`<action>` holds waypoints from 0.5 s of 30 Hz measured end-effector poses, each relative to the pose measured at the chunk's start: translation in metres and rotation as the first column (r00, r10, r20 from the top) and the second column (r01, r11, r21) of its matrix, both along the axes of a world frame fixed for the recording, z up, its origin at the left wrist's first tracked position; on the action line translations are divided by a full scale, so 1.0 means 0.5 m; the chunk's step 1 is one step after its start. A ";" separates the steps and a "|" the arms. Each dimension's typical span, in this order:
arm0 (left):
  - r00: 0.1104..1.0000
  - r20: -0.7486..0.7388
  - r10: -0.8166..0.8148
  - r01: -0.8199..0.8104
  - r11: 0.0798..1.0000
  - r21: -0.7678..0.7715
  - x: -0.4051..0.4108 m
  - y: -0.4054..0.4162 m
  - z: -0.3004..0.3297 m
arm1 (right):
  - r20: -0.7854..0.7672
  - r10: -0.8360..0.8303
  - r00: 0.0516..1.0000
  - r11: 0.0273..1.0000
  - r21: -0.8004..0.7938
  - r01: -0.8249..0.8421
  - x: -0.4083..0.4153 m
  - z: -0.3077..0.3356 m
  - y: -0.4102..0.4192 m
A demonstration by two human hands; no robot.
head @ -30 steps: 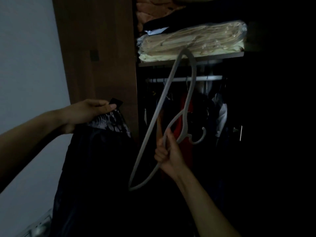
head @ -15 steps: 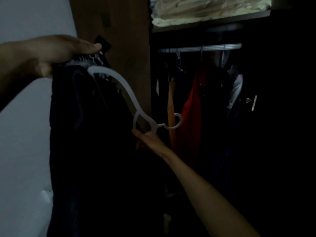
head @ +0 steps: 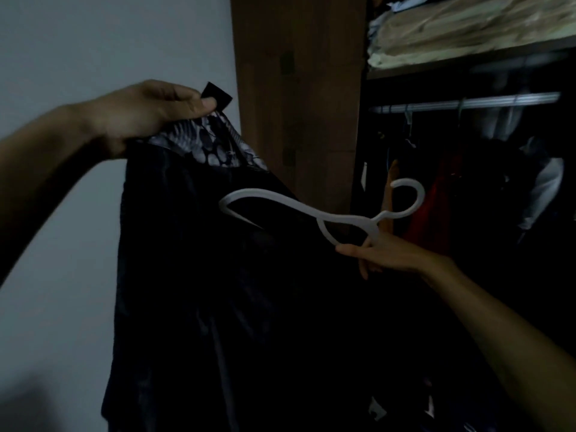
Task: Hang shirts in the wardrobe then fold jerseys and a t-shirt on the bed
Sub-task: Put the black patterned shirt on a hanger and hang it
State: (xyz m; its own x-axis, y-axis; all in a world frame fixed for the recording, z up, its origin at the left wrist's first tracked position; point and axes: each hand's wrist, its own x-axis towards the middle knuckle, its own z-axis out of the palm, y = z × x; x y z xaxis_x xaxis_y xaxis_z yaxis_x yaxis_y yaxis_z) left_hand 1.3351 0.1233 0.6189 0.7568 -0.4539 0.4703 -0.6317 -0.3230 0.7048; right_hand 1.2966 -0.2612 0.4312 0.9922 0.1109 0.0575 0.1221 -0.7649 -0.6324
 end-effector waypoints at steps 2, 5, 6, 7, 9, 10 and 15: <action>0.999 0.017 -0.031 0.032 0.999 -0.012 -0.017 -0.009 -0.013 | 0.090 0.011 0.996 1.000 -0.009 -0.010 -0.006 0.026 0.036; 0.996 0.091 -0.013 0.014 1.000 -0.014 -0.028 -0.018 -0.022 | 0.194 0.111 0.975 0.994 -0.028 -0.107 -0.018 0.059 0.093; 0.992 0.129 0.013 -0.010 1.000 -0.024 -0.021 -0.013 -0.022 | 0.198 0.142 0.970 0.990 -0.026 -0.140 -0.020 0.066 0.105; 0.987 0.156 0.043 -0.038 0.999 -0.037 -0.026 -0.006 -0.019 | 0.192 0.164 0.967 0.986 -0.029 -0.162 -0.021 0.072 0.112; 0.982 0.173 0.082 -0.066 0.993 -0.094 -0.034 0.020 -0.010 | 0.161 0.177 0.971 0.984 -0.049 -0.172 -0.024 0.076 0.110; 0.978 0.183 0.099 -0.079 0.990 -0.116 -0.036 0.037 -0.006 | 0.145 0.179 0.973 0.983 -0.055 -0.173 -0.028 0.076 0.104; 0.955 0.207 0.210 -0.198 0.977 -0.079 -0.032 0.117 -0.016 | 0.041 0.230 0.972 0.972 0.046 -0.232 -0.053 0.074 0.099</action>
State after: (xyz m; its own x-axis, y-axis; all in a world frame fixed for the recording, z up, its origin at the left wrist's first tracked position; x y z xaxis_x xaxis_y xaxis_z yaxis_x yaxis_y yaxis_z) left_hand 1.3189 0.1819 0.6109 0.7097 -0.2683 0.6514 -0.6941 -0.4242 0.5816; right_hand 1.2700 -0.2118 0.4684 0.9373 0.3329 0.1030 0.3145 -0.6810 -0.6614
